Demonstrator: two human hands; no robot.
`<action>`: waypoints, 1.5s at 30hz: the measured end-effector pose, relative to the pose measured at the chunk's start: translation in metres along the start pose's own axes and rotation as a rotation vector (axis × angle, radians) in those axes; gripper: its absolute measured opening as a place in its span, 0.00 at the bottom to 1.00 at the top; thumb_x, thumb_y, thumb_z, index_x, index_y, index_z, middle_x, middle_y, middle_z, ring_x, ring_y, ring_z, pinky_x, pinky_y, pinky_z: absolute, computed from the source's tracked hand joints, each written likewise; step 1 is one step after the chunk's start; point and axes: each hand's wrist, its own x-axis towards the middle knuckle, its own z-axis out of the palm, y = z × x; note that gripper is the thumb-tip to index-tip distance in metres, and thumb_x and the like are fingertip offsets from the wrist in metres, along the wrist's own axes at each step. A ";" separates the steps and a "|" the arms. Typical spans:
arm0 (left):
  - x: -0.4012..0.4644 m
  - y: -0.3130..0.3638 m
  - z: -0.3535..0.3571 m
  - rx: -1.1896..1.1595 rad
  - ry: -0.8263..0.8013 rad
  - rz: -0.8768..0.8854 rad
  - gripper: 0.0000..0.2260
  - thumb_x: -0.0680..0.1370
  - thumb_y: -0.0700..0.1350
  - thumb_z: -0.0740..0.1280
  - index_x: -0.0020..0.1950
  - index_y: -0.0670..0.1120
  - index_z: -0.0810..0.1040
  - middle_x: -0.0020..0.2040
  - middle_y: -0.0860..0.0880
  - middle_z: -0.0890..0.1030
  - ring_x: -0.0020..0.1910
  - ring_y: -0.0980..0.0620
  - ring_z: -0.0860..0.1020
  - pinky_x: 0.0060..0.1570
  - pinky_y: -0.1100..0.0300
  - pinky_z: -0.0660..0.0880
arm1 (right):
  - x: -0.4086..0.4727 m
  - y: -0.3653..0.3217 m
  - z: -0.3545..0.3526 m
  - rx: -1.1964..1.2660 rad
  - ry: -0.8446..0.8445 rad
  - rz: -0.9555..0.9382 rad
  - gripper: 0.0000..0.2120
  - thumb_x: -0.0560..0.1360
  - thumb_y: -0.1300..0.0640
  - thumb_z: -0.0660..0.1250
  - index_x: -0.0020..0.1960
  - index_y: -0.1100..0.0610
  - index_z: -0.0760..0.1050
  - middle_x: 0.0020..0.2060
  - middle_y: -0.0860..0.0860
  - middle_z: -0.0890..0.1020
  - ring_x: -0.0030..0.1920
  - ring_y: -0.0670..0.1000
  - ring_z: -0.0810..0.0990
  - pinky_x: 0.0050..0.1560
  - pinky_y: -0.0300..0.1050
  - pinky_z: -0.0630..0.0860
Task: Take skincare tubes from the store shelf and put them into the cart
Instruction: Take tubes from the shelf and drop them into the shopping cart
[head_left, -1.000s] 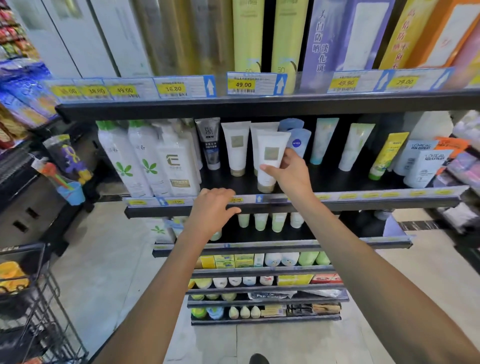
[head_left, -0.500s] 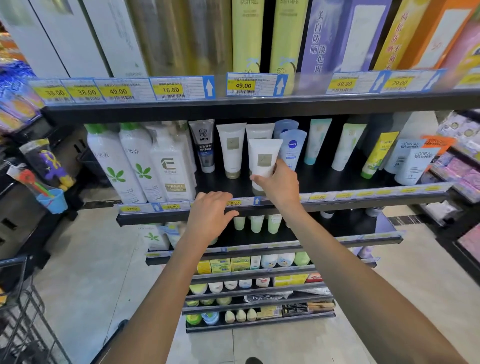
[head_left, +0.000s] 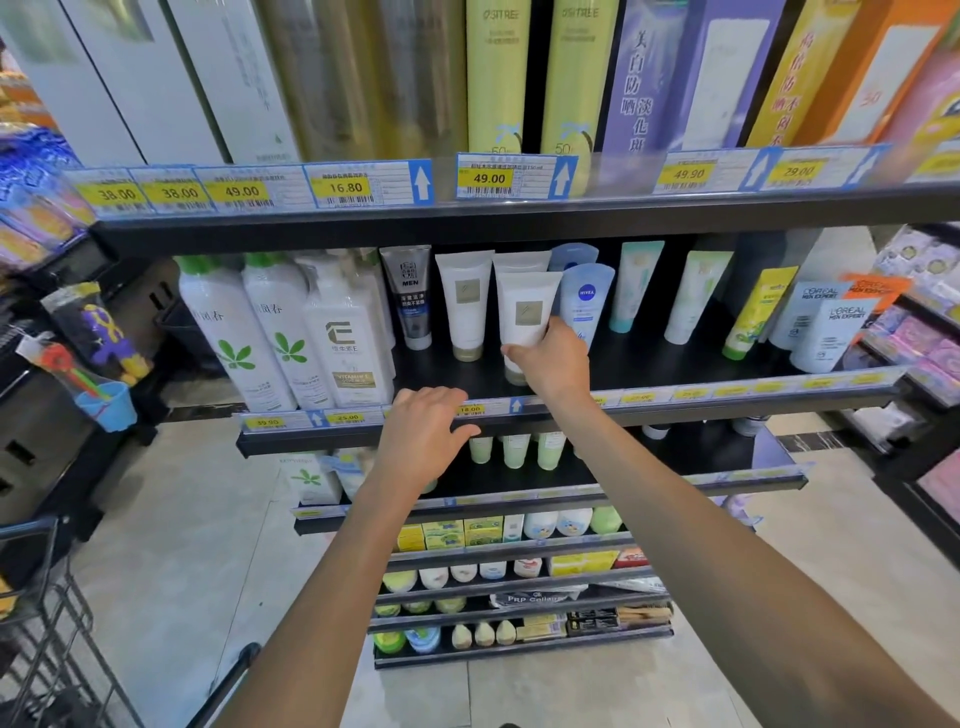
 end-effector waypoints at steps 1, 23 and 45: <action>0.000 0.000 -0.001 0.002 -0.005 -0.004 0.19 0.80 0.57 0.68 0.66 0.48 0.77 0.61 0.50 0.82 0.60 0.48 0.78 0.62 0.51 0.68 | 0.000 0.000 -0.001 -0.004 -0.006 -0.001 0.21 0.74 0.53 0.78 0.63 0.56 0.75 0.61 0.54 0.82 0.63 0.56 0.79 0.56 0.46 0.75; -0.137 0.046 -0.017 -0.045 0.088 -0.318 0.24 0.80 0.52 0.69 0.74 0.45 0.72 0.70 0.44 0.74 0.70 0.42 0.70 0.71 0.46 0.69 | -0.123 0.059 -0.067 -0.139 -0.228 -0.288 0.24 0.82 0.50 0.66 0.75 0.55 0.70 0.73 0.51 0.74 0.73 0.51 0.71 0.72 0.48 0.68; -0.564 0.083 -0.063 0.016 0.135 -1.330 0.21 0.81 0.58 0.64 0.71 0.49 0.74 0.64 0.47 0.78 0.61 0.42 0.77 0.59 0.47 0.76 | -0.430 0.070 0.066 -0.290 -1.242 -0.815 0.21 0.84 0.45 0.61 0.75 0.47 0.71 0.76 0.43 0.69 0.77 0.45 0.63 0.73 0.41 0.63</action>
